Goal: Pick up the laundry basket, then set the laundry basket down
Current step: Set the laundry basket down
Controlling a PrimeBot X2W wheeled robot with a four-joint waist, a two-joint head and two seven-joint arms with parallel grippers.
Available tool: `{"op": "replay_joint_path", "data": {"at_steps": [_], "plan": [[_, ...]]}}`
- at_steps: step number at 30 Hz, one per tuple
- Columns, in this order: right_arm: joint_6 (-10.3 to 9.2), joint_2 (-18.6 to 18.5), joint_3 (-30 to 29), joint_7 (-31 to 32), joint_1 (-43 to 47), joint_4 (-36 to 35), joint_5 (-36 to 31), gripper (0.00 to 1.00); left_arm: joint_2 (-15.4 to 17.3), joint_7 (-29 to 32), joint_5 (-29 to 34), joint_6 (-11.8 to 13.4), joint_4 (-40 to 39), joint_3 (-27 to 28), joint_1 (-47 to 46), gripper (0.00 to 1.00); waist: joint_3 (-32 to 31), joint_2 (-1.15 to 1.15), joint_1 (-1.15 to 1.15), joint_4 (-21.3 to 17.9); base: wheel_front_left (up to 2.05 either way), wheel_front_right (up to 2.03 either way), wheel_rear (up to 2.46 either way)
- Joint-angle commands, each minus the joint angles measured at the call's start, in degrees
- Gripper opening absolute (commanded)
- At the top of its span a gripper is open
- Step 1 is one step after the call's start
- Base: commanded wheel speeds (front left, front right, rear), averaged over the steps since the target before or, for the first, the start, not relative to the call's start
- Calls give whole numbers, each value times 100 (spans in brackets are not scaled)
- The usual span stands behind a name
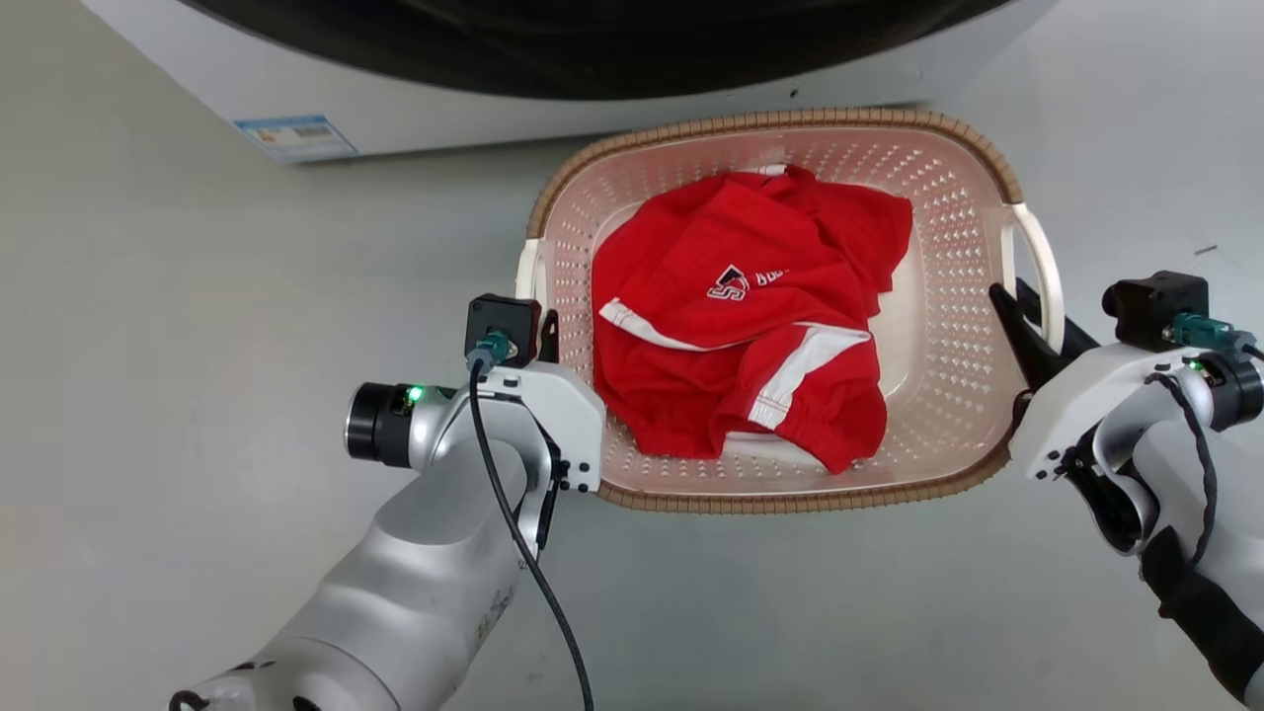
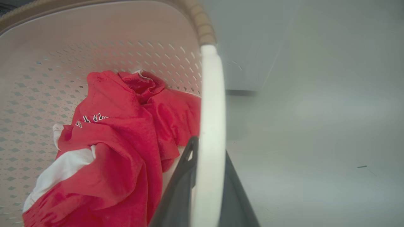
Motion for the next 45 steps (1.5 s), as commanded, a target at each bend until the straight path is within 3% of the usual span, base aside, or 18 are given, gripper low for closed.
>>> {"op": "replay_joint_path", "data": {"at_steps": [1, 14, 32, 45], "plan": [[31, -360, -152, -136, 62, -115, -179, 0, 327, -49, 114, 188, 67, 46, -185, 0, 639, 0, 0, 81, 0, 0, 0], [31, -402, -880, -137, 256, -576, -1022, 0, 327, -75, 528, 641, -295, 315, -580, 0, 1340, 0, 0, 275, 0, 0, 0], [31, -369, -1025, -137, 291, -607, -1181, 0, 327, -76, 1469, 709, -489, 1082, -599, 0, 1809, 0, 0, 314, 0, 0, 0], [31, -389, -931, -137, 241, -552, -1150, 0, 327, -76, 1782, 713, -471, 1262, -617, 0, 1958, 0, 0, 357, 0, 0, 0]]}}
